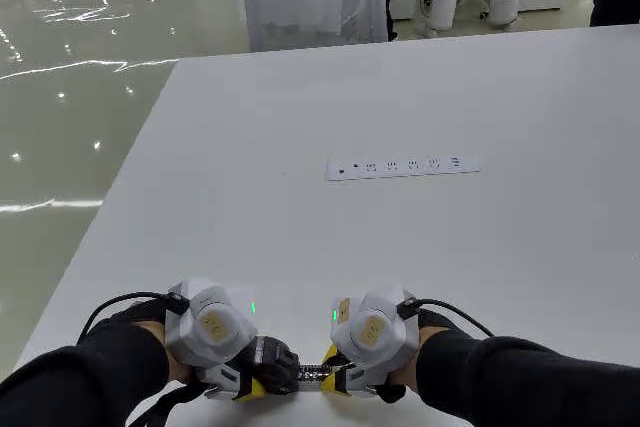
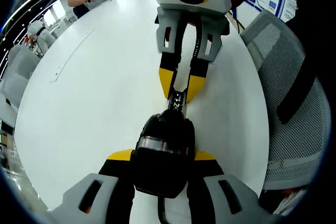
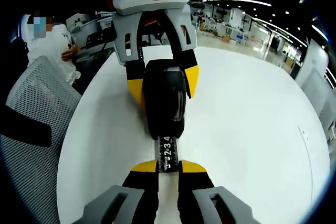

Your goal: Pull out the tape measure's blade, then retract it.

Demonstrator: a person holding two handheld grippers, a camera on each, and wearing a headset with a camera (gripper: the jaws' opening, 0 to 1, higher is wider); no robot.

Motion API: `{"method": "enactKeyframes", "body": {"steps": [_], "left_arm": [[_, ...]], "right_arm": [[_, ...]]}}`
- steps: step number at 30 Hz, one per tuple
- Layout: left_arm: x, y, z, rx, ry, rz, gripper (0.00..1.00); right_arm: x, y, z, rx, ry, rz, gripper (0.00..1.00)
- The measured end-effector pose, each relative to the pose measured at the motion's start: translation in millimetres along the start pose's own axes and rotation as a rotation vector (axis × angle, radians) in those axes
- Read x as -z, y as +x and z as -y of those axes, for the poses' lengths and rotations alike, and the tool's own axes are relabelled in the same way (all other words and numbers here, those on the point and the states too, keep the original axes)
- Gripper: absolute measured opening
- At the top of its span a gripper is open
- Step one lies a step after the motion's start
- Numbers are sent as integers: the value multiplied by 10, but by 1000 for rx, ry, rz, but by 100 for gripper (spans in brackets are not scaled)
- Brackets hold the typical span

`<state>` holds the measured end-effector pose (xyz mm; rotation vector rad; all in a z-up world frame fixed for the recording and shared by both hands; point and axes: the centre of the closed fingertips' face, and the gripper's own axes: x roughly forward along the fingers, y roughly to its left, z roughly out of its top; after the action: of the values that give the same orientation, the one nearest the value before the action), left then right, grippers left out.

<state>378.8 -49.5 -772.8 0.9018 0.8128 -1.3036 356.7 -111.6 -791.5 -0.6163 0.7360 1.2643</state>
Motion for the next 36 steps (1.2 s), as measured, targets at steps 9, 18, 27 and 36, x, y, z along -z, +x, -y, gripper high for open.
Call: {"method": "enactKeyframes", "body": {"steps": [9, 18, 27, 36], "left_arm": [[-1, -4, -5, -7, -5, 0, 33], [0, -9, -8, -18, -3, 0, 33], [4, -2, -14, -21, -10, 0, 33], [0, 4, -15, -33, -21, 8, 33]], "right_arm": [[33, -35, 29, 1, -2, -4, 10], [46, -43, 35, -9, 3, -9, 9], [93, -67, 45, -9, 10, -8, 10], [164, -118, 63, -5, 18, -12, 10]]}}
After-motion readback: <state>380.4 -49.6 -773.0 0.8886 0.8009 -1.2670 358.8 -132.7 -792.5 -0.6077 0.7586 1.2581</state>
